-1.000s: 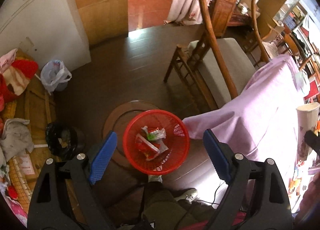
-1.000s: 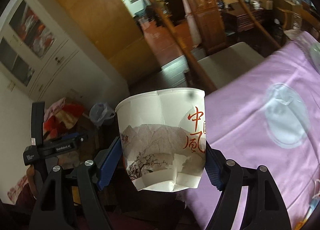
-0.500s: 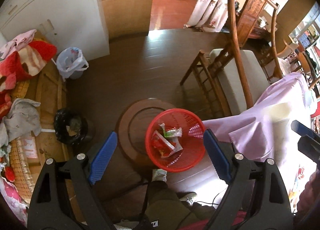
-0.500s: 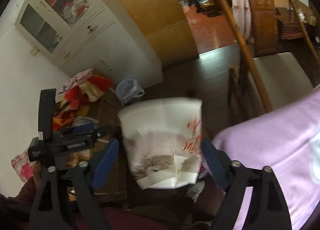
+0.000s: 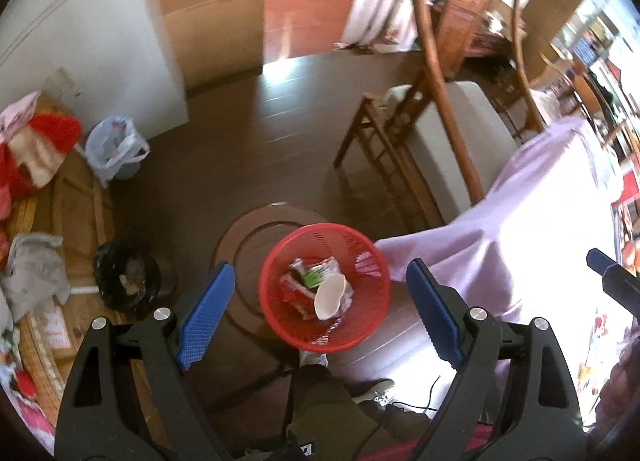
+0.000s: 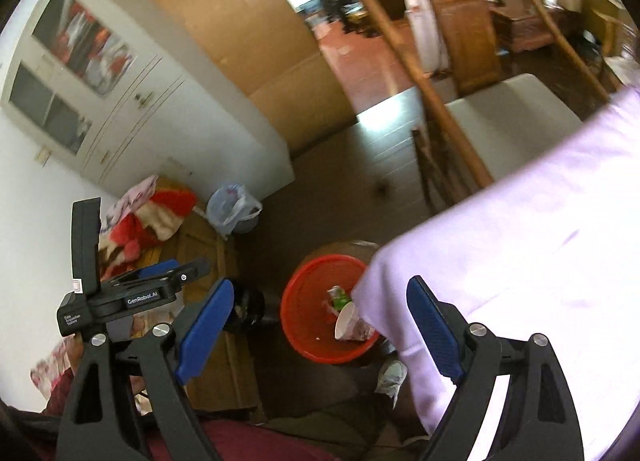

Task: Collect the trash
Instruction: 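Move both open tools back toward the trash on the table, then lower the left tool onto the clear jelly cup and close on it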

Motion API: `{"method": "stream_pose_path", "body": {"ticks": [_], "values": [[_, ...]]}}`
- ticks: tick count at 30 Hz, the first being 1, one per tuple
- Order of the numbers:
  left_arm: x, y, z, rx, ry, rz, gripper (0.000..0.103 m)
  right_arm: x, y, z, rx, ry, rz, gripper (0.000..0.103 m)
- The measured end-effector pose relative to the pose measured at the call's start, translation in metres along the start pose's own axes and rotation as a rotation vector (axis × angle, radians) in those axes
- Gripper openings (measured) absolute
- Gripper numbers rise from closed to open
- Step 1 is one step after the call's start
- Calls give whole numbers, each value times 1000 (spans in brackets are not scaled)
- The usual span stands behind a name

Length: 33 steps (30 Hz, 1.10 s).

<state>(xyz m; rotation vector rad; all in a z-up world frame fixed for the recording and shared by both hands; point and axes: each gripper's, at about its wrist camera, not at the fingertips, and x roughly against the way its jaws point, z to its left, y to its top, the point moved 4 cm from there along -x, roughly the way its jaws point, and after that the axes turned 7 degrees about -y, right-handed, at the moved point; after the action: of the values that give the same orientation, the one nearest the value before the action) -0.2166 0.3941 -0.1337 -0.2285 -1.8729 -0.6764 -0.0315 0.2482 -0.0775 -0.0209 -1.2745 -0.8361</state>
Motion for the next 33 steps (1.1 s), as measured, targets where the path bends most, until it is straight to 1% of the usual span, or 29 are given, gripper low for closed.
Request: {"method": "stream_pose_path", "body": {"ticks": [5,9,15,17,21,25,28,31,33], "values": [[-11,7,-44,-109,-42,18,85,25,-15,-37,-90,-57,-54,87],[-22,10,-88,-216,-88,38,85,49,-33,-65,-171,-108,-100,87],[-35,1,-164,-398,-158,74,85,93,-75,-115,-345,-190,-179,87],[-38,-5,-188,-454,-181,85,85,109,-94,-133,-410,-220,-205,87],[-46,-22,-239,-572,-227,114,85,136,-136,-170,-536,-273,-251,87],[-53,-50,-288,-684,-263,145,85,163,-185,-199,-647,-329,-292,87],[-52,-73,-315,-744,-280,158,85,183,-222,-223,-723,-374,-315,87],[-53,-94,-340,-791,-287,166,85,201,-256,-250,-776,-461,-322,87],[-53,-106,-352,-814,-287,174,85,209,-278,-265,-806,-495,-328,87]]}}
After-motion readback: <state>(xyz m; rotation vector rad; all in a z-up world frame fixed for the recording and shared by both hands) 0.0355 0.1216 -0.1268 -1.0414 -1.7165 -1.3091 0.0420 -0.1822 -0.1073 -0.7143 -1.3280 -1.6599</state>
